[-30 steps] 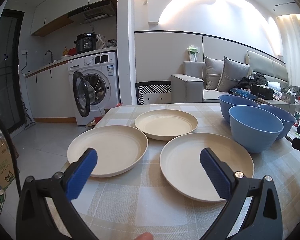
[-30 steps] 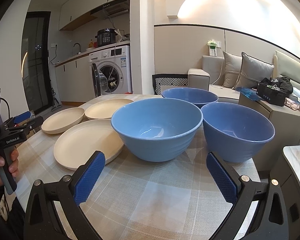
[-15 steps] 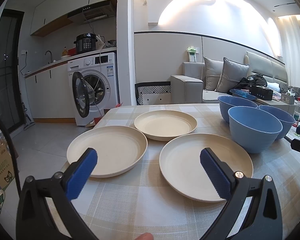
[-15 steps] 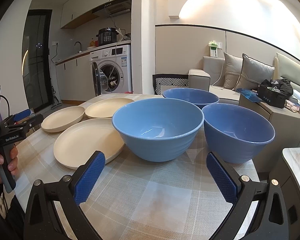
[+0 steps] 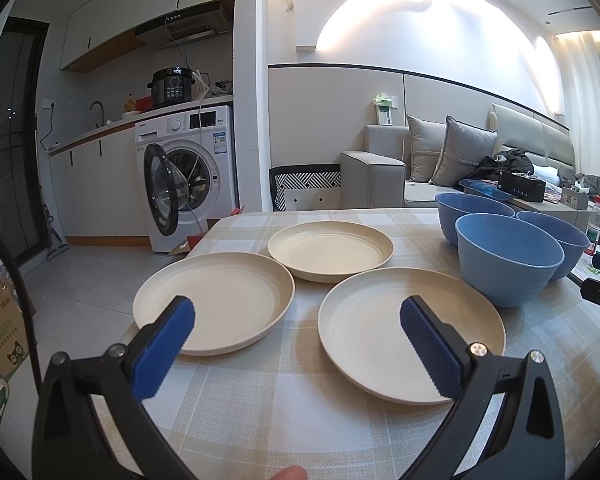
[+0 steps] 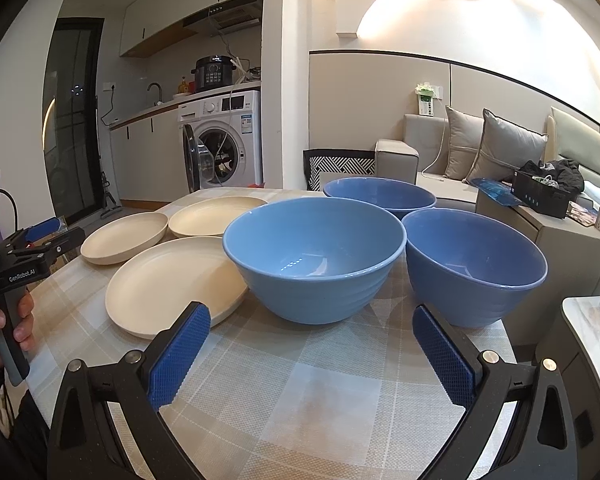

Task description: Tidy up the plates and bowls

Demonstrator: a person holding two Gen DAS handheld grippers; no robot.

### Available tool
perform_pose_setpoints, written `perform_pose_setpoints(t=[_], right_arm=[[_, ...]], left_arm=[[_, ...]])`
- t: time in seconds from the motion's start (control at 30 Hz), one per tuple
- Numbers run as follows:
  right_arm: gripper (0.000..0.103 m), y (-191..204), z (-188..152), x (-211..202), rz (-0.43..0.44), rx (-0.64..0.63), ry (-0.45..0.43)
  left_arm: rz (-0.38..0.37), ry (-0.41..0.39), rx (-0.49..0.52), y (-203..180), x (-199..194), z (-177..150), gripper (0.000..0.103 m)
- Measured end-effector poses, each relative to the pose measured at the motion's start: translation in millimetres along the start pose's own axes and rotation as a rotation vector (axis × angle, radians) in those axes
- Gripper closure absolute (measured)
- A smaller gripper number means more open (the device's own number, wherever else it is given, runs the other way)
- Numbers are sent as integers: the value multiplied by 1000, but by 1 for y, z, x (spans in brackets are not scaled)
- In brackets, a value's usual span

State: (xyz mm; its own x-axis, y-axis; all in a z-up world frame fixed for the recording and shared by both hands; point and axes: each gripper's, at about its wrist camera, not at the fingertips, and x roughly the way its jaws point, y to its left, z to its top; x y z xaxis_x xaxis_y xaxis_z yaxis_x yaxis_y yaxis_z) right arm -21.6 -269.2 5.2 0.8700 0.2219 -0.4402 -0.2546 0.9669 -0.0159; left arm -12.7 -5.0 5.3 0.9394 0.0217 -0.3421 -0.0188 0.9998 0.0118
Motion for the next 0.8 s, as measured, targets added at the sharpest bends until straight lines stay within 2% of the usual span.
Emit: perform_pose_setpoints(t=[0.47, 0.8], right_arm=[[0, -3, 0, 1, -14, 6, 8], [0, 10, 12, 0, 58, 0, 41]], left_arm=[[-17, -3, 14, -5, -3, 2, 0], [-12, 41, 41, -6, -6, 6, 0]])
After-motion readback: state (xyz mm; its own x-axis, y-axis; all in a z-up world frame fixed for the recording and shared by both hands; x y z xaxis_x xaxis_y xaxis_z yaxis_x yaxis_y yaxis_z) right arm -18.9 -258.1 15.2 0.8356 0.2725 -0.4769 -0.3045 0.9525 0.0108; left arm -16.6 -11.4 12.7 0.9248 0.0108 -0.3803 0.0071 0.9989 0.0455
